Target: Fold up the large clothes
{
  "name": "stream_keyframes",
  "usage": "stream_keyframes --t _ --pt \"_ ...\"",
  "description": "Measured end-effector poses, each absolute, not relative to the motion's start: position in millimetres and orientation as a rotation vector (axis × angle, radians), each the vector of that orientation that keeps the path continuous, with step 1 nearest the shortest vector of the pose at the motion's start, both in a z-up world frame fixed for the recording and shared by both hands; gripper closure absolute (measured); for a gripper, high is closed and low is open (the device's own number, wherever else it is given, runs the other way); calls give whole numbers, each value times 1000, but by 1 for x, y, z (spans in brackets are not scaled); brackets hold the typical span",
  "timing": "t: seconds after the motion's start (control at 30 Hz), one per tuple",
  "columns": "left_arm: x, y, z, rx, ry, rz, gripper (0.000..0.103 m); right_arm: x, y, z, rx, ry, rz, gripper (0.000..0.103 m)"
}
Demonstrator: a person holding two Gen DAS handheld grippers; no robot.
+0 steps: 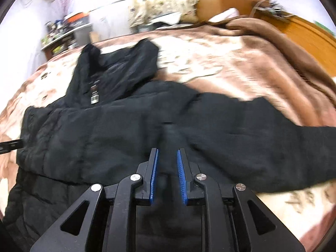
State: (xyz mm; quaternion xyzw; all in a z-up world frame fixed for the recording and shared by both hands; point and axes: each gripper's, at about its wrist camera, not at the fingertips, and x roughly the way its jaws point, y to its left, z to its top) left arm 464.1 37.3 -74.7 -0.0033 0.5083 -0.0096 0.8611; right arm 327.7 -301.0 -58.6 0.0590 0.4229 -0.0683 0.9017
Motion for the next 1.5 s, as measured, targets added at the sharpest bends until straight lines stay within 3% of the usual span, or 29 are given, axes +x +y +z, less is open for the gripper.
stream_keyframes --t 0.23,0.37,0.5,0.9,1.27,1.33,1.37,1.4,1.5 --pt "406 -3 -17 31 999 -120 4 254 -405 -26 253 813 -317 84" --pt "379 -42 12 34 939 -205 4 213 -463 -18 322 787 -424 66" --pt "361 -91 23 32 935 -283 4 182 -511 -25 384 798 -530 65" --pt "356 -182 -39 25 1002 -331 4 188 -579 -60 439 842 -598 65" --pt "368 -190 -82 41 1073 -322 4 201 -596 -76 453 797 -634 65" --pt "371 -184 -85 30 1078 -308 4 203 -594 -76 452 790 -623 77" --pt "372 -182 -85 27 1076 -300 4 206 -594 -76 445 797 -624 93" --pt "373 -178 -85 24 1075 -295 4 207 -593 -75 440 794 -621 99" --pt "374 -170 -84 6 1077 -299 4 208 -585 -63 417 757 -593 103"
